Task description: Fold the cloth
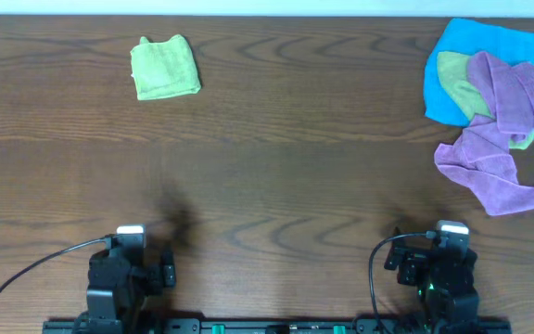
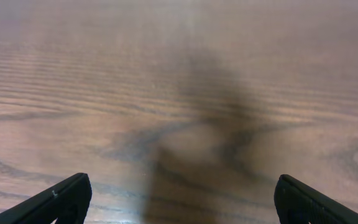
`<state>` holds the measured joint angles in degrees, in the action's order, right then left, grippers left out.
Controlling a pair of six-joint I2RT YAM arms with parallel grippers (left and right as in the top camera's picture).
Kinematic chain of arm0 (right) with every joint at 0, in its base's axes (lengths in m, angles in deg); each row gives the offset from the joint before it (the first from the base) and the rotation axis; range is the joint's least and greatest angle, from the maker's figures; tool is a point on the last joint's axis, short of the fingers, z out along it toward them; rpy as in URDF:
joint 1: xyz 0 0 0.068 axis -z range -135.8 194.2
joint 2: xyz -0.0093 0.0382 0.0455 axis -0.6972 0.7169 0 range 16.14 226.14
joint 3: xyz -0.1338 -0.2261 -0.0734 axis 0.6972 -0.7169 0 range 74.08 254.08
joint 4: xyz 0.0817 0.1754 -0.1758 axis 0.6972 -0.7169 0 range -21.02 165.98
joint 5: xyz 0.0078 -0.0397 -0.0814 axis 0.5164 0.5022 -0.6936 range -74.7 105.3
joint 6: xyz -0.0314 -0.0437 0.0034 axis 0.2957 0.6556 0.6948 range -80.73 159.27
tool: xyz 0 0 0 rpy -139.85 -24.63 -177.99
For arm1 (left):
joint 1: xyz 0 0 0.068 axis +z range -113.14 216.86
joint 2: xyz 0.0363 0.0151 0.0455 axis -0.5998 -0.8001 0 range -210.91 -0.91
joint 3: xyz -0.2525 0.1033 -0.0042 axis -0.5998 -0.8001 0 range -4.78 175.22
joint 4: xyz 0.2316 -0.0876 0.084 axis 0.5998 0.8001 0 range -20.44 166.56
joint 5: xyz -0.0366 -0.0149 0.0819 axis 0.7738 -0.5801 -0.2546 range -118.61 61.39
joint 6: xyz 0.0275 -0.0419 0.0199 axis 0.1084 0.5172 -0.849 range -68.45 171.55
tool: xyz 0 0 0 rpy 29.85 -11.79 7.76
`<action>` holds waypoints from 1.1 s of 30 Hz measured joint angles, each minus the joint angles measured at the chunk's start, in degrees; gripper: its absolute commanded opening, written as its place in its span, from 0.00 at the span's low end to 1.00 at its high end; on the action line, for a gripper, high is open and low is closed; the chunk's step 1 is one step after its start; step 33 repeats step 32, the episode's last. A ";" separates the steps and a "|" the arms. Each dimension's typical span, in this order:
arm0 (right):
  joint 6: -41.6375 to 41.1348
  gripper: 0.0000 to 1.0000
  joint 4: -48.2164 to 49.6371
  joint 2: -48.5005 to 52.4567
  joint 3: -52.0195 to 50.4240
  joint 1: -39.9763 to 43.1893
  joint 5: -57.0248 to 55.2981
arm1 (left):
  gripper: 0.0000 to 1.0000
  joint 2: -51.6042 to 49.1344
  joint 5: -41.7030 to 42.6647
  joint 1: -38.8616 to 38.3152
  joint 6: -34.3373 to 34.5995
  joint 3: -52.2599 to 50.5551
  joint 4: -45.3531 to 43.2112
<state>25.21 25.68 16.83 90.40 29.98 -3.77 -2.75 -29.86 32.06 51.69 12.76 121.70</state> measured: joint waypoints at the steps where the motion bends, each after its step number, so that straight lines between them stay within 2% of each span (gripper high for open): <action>1: 0.00 0.99 -0.02 0.00 0.00 0.00 0.00 | 0.95 0.70 0.04 0.61 0.00 0.00 0.02; 33: 0.00 0.99 0.00 0.00 0.00 0.00 -0.02 | 0.95 1.05 0.48 1.81 -0.04 0.00 0.07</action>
